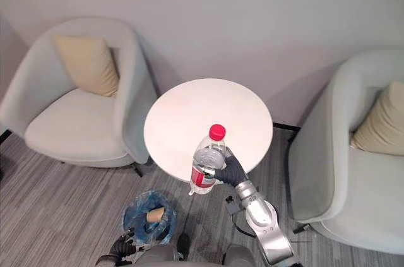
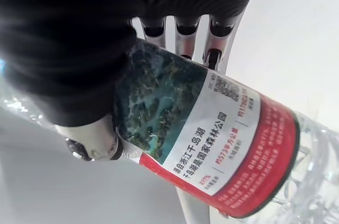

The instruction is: Gather rubbish on tea table into small bin, then transfer packed bag to large trash can.

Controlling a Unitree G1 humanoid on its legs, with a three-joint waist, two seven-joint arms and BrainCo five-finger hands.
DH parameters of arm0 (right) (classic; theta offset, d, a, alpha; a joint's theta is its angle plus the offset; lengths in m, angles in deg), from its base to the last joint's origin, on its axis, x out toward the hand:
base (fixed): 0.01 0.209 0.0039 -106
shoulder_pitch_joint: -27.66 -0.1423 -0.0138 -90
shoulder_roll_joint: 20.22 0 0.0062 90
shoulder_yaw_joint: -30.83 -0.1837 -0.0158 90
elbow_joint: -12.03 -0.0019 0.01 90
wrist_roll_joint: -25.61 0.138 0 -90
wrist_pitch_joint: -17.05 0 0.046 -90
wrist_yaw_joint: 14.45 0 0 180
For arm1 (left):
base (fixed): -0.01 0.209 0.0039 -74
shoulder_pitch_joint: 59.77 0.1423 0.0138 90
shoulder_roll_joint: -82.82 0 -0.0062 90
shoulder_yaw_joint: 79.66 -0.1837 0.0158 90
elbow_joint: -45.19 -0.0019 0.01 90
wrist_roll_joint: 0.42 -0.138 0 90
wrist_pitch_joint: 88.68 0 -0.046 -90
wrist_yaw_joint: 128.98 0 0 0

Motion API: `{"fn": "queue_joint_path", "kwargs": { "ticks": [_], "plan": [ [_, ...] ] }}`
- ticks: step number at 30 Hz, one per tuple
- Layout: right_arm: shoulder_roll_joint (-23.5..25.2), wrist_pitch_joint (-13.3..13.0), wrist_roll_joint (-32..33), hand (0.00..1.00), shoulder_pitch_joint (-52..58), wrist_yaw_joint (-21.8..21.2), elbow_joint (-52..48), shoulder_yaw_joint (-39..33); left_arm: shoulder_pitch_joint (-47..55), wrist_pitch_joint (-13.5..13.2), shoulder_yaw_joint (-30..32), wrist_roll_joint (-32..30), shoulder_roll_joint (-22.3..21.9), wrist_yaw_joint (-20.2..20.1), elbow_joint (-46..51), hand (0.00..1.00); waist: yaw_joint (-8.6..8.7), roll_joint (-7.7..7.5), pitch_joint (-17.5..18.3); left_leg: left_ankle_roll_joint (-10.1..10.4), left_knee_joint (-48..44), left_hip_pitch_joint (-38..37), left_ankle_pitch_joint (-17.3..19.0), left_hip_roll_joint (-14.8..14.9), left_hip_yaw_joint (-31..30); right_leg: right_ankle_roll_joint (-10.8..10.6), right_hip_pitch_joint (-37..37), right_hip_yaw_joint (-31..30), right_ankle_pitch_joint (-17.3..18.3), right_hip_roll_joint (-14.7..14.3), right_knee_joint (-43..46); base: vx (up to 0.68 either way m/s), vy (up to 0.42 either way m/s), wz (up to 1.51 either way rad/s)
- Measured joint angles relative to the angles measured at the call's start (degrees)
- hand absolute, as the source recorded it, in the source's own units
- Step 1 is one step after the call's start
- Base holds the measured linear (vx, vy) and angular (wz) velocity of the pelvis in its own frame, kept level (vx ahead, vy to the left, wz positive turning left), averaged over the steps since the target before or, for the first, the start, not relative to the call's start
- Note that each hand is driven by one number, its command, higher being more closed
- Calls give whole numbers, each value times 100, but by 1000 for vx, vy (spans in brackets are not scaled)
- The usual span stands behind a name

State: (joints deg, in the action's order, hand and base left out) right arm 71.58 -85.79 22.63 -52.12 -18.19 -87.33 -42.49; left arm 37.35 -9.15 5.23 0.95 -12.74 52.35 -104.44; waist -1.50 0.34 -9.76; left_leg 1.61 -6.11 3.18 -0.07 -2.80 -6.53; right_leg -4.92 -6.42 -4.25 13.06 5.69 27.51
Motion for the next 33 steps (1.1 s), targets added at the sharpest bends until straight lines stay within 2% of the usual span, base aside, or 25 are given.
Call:
{"fn": "queue_joint_path", "kwargs": {
  "ticks": [2,4,5,8,9,10,11,12,13,14,15,16,17,18,19,20,21,23,30,33],
  "plan": [
    [7,-5,-11,100,20,1,-95,-8,14,-9,-18,12,48,3,9,0,51,-111,13,51,-120,129,-50,-206,-313,3,-3,-342,360,53,85,-22,-152,115],
    [-62,-5,-119,100,-48,4,-106,-17,-38,2,-50,12,20,9,27,0,-80,-50,9,151,-16,270,-199,-224,-650,-22,-101,-226,466,-3,238,-141,-183,63],
    [-88,-5,-123,100,-52,9,-114,-17,-41,2,-49,10,24,7,48,0,-84,-20,25,166,115,296,-323,-211,-850,-1,-99,-162,498,-66,220,-108,-171,66],
    [-186,-5,-133,100,-96,120,-159,-35,-151,-2,-43,17,-20,5,108,0,-66,125,67,308,374,594,-668,-104,-1429,152,-209,109,452,-327,97,-83,-167,112],
    [-208,-4,-133,100,-150,150,-158,-68,-214,-3,-43,18,-51,5,146,0,-64,214,44,251,472,783,-656,14,-1481,289,-264,396,330,-409,-1,-96,-139,106],
    [-220,1,-133,100,-161,156,-149,-69,-223,0,-42,18,-61,8,164,0,-63,233,35,156,565,833,-594,100,-1396,373,-263,525,246,-433,-102,-101,-142,117],
    [-140,21,-134,100,-202,179,-132,-114,-296,7,-20,20,-66,0,132,0,-76,205,-21,-423,568,932,-192,255,-780,509,-153,742,-55,-409,-485,-95,-83,116],
    [-62,19,-132,100,-256,241,-129,-199,-423,22,16,20,-56,-4,50,0,-58,187,-106,-521,-117,1285,-100,322,66,567,-60,1073,-158,-248,-673,-135,-78,151],
    [-10,32,-134,100,-264,252,-111,-396,-444,29,15,18,-58,-5,54,0,-25,219,-116,-653,-1427,1624,-29,495,1016,597,-16,1394,-153,-109,-619,-140,-48,122],
    [16,48,-137,100,-260,255,-108,-496,-407,28,7,12,-73,-8,57,0,-25,276,-118,-784,-1997,1625,51,613,1357,618,34,1520,-138,-99,-562,-148,-36,105],
    [0,44,-138,100,-245,279,-114,-646,-233,20,-24,4,-119,-5,106,0,17,441,-50,-755,-2345,1479,321,853,1794,592,100,1666,-4,-186,-401,-134,-25,98],
    [1,40,-138,100,-263,368,-104,-763,-127,17,-131,-79,-111,-18,181,0,117,550,-11,-330,-1340,1062,409,657,1592,586,82,1602,181,-308,-408,-134,-13,111],
    [142,59,-140,100,-272,394,-17,-817,-197,37,-145,-174,-60,-34,157,0,218,356,-35,-314,-947,916,369,456,1613,630,101,1665,113,-65,-565,-114,-45,114],
    [289,83,-158,100,-250,450,42,-974,-237,58,-147,-248,53,-47,163,0,207,243,-9,-489,-1224,887,597,383,1867,599,148,1886,-155,158,-918,-54,-34,83],
    [275,84,-165,100,-209,484,37,-1012,-127,72,-97,-274,19,-47,151,0,221,278,-21,-447,-1420,647,664,449,1889,493,314,1956,-334,152,-1138,-42,-25,65],
    [254,83,-169,100,-152,487,17,-1006,-51,72,-97,-309,-27,-43,138,0,231,378,35,-311,-1221,427,573,526,1863,469,367,2023,-370,78,-1219,-13,27,42],
    [299,91,-180,100,-117,502,102,-1103,-4,85,-98,-374,-100,-39,28,0,228,513,116,-104,-582,76,503,522,1690,446,381,2021,-380,35,-1193,-66,60,27],
    [426,95,-205,100,-93,492,225,-1117,42,104,-154,-437,-134,-41,55,0,206,454,139,-87,-222,-82,345,461,1665,354,464,1916,-505,25,-1372,-75,49,11],
    [492,86,-207,100,-65,469,491,-1118,93,111,-149,-440,-94,-15,32,0,213,317,236,-119,196,-287,59,435,1615,374,644,1757,-796,-154,-1778,-47,-5,-2],
    [487,91,-207,100,-60,464,686,-1113,95,111,-147,-441,-84,-15,30,0,212,295,239,-108,404,-369,-54,439,1614,359,638,1749,-793,-152,-1797,-21,-36,-3]
  ]
}}
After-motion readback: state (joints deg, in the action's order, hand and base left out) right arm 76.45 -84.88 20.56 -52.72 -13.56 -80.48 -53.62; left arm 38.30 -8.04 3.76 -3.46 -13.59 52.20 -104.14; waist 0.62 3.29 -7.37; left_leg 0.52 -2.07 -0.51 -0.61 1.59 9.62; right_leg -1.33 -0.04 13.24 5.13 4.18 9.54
